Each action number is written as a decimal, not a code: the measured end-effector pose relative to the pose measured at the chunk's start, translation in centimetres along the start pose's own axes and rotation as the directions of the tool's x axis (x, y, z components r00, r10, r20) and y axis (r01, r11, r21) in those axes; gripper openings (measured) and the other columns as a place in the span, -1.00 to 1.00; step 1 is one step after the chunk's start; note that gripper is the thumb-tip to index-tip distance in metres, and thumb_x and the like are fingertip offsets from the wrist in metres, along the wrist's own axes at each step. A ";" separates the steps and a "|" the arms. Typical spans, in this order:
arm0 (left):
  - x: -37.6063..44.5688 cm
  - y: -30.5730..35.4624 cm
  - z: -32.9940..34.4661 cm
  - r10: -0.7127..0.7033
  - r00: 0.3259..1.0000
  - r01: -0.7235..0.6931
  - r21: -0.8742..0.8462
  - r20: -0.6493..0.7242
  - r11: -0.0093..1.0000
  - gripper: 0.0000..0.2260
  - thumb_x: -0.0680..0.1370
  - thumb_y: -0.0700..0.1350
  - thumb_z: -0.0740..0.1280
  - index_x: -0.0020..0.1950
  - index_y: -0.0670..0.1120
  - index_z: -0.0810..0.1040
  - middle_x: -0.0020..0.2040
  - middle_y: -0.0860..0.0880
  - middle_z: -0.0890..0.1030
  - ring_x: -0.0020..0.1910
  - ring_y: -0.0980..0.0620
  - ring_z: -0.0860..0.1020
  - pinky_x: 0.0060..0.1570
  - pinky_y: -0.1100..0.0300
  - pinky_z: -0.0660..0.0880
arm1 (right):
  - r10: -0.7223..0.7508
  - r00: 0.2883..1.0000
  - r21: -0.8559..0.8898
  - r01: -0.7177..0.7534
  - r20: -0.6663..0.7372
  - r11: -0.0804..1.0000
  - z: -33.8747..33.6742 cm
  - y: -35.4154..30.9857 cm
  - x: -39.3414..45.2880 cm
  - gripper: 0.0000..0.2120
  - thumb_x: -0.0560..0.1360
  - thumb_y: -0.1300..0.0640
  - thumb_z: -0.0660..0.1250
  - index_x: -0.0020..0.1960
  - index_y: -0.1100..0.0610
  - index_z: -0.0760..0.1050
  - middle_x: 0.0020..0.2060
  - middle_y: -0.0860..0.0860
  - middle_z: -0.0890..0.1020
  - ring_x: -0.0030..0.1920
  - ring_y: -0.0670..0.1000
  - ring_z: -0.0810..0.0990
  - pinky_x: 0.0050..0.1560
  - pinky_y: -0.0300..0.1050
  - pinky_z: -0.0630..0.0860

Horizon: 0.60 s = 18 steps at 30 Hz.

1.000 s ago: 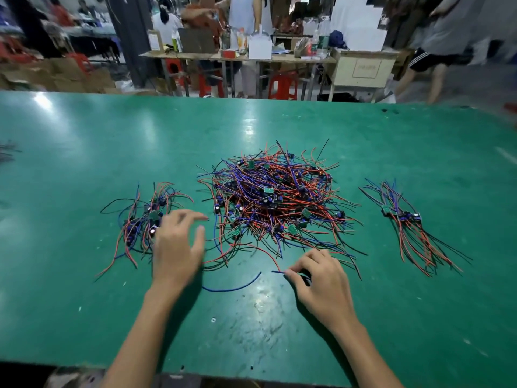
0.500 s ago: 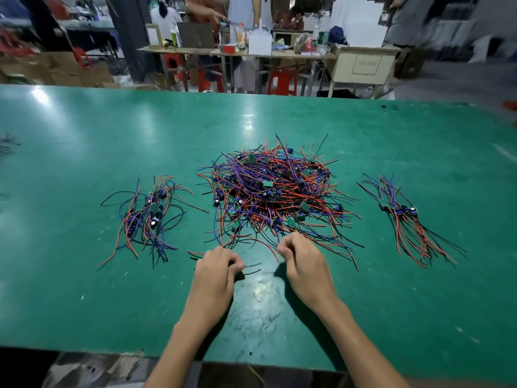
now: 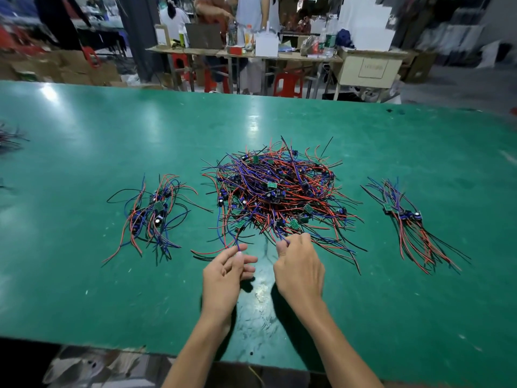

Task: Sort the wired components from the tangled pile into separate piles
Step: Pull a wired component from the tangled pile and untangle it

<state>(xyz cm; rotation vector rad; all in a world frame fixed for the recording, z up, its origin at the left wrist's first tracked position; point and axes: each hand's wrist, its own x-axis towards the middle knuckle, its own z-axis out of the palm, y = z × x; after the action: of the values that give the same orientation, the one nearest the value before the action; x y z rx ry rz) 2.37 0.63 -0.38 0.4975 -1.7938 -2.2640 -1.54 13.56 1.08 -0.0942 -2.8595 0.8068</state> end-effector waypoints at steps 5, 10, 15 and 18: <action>-0.8 0.6 3.0 -0.133 0.990 0.143 -0.337 0.054 0.931 -0.86 0.64 -0.24 0.28 0.08 -0.26 0.61 -0.02 -0.19 0.73 -0.08 -0.01 0.72 -0.14 0.25 0.63 | -0.026 0.987 0.252 -0.014 0.156 0.968 -1.3 -1.1 -2.0 -0.73 0.65 -0.21 0.18 0.07 -0.04 0.50 -0.04 -0.01 0.70 0.04 0.15 0.61 -0.10 -0.01 0.41; -1.1 1.1 3.4 -0.222 0.968 0.251 -0.407 0.119 0.878 -0.84 0.61 -0.22 0.31 0.09 -0.27 0.63 0.00 -0.22 0.72 -0.12 -0.03 0.72 -0.18 0.21 0.65 | 0.016 0.968 0.357 -0.107 0.249 0.928 -1.4 -0.1 -2.4 -0.77 0.62 -0.18 0.27 0.02 -0.02 0.53 -0.07 -0.04 0.70 -0.02 0.05 0.62 -0.08 -0.08 0.44; -1.4 0.6 2.5 -0.230 0.971 0.235 -0.421 0.063 0.876 -0.82 0.65 -0.18 0.28 0.14 -0.26 0.57 -0.07 -0.24 0.72 -0.08 -0.09 0.73 -0.18 0.18 0.65 | 0.035 0.937 0.505 -0.218 0.347 0.835 -1.5 1.0 -3.4 -0.76 0.61 0.02 0.31 -0.18 0.09 0.56 -0.32 -0.06 0.60 -0.23 -0.03 0.53 -0.15 -0.17 0.43; -1.8 0.3 2.1 -0.207 0.978 0.184 -0.428 -0.007 0.885 -0.83 0.66 -0.16 0.26 0.13 -0.23 0.57 -0.17 -0.13 0.71 -0.15 -0.04 0.72 -0.21 0.20 0.64 | 0.108 0.971 0.599 -0.218 0.216 0.770 -2.3 1.0 -3.5 -0.70 0.63 0.12 0.23 -0.21 0.01 0.64 -0.24 -0.08 0.65 -0.17 -0.21 0.56 -0.21 -0.42 0.37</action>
<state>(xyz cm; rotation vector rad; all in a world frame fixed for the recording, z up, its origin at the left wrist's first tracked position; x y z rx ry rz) 3.22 3.16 0.59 0.6660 -1.2090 -2.6486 2.30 15.26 1.99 -0.1983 -2.5823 1.8315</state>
